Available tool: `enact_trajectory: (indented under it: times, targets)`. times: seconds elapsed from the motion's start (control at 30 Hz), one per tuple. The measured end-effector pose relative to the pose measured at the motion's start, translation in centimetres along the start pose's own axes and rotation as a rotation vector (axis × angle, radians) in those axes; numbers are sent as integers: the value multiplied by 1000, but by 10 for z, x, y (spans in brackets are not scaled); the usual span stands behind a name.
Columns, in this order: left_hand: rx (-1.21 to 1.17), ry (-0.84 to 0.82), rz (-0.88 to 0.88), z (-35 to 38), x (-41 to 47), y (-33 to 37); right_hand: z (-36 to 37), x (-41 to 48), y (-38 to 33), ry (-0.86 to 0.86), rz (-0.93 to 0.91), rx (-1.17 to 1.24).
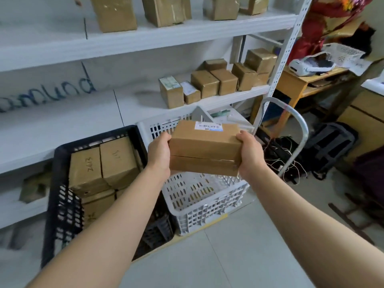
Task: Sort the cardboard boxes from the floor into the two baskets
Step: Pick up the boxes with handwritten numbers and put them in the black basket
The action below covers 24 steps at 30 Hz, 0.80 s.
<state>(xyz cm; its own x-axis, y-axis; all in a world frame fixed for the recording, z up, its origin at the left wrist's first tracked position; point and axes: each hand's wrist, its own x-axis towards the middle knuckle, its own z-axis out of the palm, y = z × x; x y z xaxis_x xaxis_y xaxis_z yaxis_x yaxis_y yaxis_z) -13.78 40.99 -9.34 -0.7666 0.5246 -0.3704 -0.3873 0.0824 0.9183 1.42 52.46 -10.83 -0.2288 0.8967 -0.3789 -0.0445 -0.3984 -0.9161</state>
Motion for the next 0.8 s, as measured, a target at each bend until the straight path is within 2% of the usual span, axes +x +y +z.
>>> enact_trajectory:
  times: [0.13,0.37,0.5,0.6,0.8]
  targets:
    - [23,-26,-63,-27,30,9,37,15,11,-20,16,-12]
    - [37,-71,-176,-32,64,-1,55,47,21,-21,140,-87]
    - [55,1,-259,-23,86,-12,56,66,34,-56,270,-86]
    - [2,46,-302,-11,106,-22,60,86,42,-65,349,-160]
    - [65,207,-414,7,153,-68,62,135,75,-75,525,-340]
